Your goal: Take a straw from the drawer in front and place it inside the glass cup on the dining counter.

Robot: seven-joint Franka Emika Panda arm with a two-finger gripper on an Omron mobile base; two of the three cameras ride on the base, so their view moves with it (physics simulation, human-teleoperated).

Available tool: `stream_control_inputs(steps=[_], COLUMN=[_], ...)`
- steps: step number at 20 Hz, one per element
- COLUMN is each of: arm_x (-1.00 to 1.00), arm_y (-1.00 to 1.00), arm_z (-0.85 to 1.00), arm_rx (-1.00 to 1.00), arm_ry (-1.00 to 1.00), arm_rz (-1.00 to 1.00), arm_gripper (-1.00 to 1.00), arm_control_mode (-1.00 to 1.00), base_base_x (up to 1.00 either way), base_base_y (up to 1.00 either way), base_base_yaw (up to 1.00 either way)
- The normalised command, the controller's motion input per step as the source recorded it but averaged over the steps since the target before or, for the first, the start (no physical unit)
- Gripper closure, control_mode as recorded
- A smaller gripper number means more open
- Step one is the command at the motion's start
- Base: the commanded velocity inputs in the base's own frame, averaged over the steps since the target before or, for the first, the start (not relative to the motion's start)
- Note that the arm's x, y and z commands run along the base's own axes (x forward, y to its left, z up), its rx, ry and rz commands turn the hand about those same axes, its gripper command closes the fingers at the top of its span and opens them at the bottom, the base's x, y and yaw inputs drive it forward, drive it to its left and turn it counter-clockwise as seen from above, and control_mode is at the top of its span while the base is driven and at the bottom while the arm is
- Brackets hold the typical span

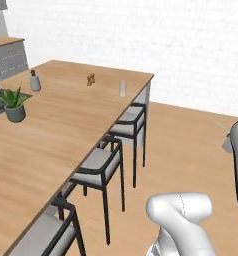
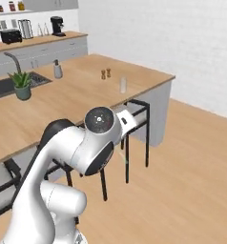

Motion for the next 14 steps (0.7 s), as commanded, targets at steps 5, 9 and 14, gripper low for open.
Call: stream_control_inputs(steps=[5, 9, 14], arm_x=[0.00, 0.00, 0.00], arm_y=[0.00, 0.00, 0.00], arm_z=[0.00, 0.00, 0.00], arm_rx=[0.00, 0.00, 0.00], arm_ry=[0.00, 0.00, 0.00], arm_rz=[0.00, 0.00, 0.00], arm_gripper=[1.00, 1.00, 1.00], arm_control_mode=[1.00, 1.00, 1.00], base_base_x=[0.66, 0.60, 0.52], base_base_y=[-0.73, -0.74, -0.74], base_base_yaw=[0.43, 0.46, 0.48])
